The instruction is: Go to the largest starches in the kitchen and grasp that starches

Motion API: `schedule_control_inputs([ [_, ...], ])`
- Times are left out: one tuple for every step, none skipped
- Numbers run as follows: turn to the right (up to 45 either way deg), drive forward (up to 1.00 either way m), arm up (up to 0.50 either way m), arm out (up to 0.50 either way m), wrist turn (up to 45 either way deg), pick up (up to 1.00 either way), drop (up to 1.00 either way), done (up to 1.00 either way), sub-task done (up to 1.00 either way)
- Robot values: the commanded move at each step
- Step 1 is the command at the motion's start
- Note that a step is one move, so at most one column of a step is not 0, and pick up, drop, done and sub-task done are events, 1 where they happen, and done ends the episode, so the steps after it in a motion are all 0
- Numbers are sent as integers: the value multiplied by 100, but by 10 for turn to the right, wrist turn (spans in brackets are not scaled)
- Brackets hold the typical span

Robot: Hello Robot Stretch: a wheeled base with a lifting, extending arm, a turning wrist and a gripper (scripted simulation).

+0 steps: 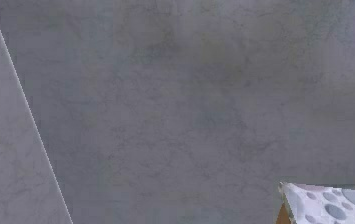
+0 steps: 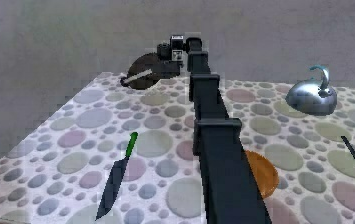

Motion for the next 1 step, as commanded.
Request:
schedule_control_inputs([
  [0, 0, 0, 0, 0, 0, 0, 100, 0],
])
